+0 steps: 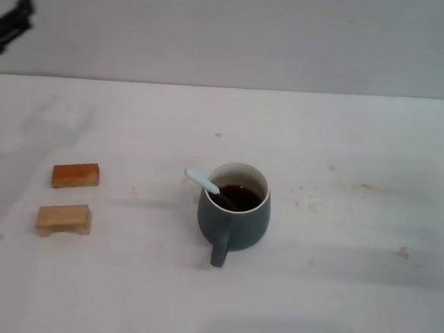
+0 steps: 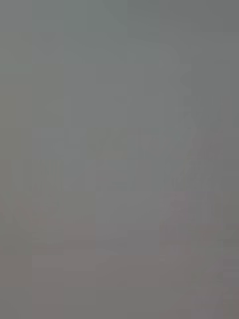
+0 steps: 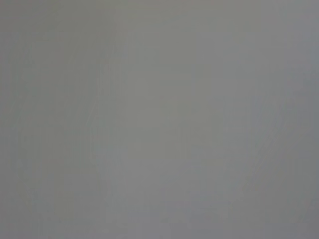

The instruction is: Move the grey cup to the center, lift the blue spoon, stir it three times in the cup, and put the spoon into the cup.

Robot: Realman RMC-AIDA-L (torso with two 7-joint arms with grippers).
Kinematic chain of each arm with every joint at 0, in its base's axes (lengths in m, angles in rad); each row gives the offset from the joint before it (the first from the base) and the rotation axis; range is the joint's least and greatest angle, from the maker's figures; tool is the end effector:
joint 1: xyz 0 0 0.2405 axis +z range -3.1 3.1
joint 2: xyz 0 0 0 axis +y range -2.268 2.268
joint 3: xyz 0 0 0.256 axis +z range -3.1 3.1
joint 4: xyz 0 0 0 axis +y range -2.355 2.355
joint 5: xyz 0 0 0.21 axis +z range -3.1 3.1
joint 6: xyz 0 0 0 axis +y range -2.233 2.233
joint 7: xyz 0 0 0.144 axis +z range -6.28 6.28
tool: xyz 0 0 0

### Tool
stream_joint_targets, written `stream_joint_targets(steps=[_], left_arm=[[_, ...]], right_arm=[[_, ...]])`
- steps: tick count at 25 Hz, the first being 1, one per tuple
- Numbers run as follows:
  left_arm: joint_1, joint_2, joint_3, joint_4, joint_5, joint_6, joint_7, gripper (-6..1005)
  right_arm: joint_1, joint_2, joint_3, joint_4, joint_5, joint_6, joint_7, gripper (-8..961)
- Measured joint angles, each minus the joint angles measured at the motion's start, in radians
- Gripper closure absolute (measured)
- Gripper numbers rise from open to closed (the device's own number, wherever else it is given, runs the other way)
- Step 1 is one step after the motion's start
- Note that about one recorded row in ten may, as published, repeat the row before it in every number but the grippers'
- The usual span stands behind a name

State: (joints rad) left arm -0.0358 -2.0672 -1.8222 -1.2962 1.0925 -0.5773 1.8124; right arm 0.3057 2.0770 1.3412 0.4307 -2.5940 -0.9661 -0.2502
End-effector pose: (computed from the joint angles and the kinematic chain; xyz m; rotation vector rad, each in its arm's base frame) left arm -0.2678 0.3449 0.1048 -1.7481 -0.5845 -0.7039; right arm 0.3379 0.3396 0.0182 -1.4520 0.3865 0.4180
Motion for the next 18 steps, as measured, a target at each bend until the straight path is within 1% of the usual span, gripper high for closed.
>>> stream_joint_targets(steps=[1, 2, 3, 4, 5, 6, 7, 9, 10, 12, 13, 14, 15, 16, 18], left_arm=[[-0.013, 0.0, -0.052, 0.094, -0.136, -0.063, 0.116, 213], [-0.013, 0.0, -0.052, 0.094, -0.136, -0.063, 0.116, 213], [-0.017, 0.0, -0.07, 0.125, -0.178, -0.088, 0.154, 213], [-0.027, -0.001, -0.109, 0.2, -0.267, -0.149, 0.232, 213], [-0.035, -0.001, -0.136, 0.26, -0.335, -0.204, 0.297, 213], [-0.054, 0.001, -0.185, 0.377, -0.45, -0.316, 0.416, 213], [-0.054, 0.001, -0.185, 0.377, -0.45, -0.316, 0.416, 213], [-0.082, 0.002, -0.239, 0.487, -0.501, -0.397, 0.492, 213], [-0.105, 0.003, -0.281, 0.564, -0.513, -0.445, 0.533, 213], [-0.138, 0.004, -0.337, 0.663, -0.517, -0.486, 0.591, 213], [-0.138, 0.004, -0.337, 0.663, -0.517, -0.486, 0.591, 213], [-0.154, 0.004, -0.359, 0.71, -0.518, -0.495, 0.624, 213], [-0.154, 0.004, -0.359, 0.71, -0.518, -0.495, 0.624, 213], [-0.186, 0.004, -0.397, 0.79, -0.523, -0.503, 0.703, 213], [-0.197, 0.004, -0.406, 0.806, -0.526, -0.501, 0.728, 213]], right_arm=[[-0.034, -0.002, 0.035, 0.0, 0.04, -0.048, 0.0, 904], [-0.034, -0.002, 0.035, 0.0, 0.04, -0.048, 0.0, 904], [-0.074, -0.002, 0.09, 0.007, 0.055, -0.081, 0.0, 904], [-0.074, -0.002, 0.09, 0.007, 0.055, -0.081, 0.0, 904], [-0.094, -0.002, 0.121, 0.014, 0.057, -0.094, 0.001, 904], [-0.128, 0.0, 0.17, 0.024, 0.058, -0.109, 0.013, 904], [-0.128, 0.0, 0.17, 0.024, 0.058, -0.109, 0.013, 904], [-0.156, 0.001, 0.208, 0.025, 0.058, -0.119, 0.042, 904], [-0.163, 0.002, 0.218, 0.021, 0.059, -0.122, 0.055, 904], [-0.171, 0.002, 0.227, 0.003, 0.059, -0.126, 0.083, 904], [-0.17, 0.002, 0.229, -0.024, 0.06, -0.126, 0.105, 904], [-0.168, 0.002, 0.229, -0.032, 0.06, -0.126, 0.111, 904], [-0.168, 0.002, 0.229, -0.032, 0.06, -0.126, 0.111, 904], [-0.167, 0.002, 0.228, -0.04, 0.06, -0.124, 0.118, 904], [-0.167, 0.002, 0.228, -0.041, 0.06, -0.122, 0.119, 904]])
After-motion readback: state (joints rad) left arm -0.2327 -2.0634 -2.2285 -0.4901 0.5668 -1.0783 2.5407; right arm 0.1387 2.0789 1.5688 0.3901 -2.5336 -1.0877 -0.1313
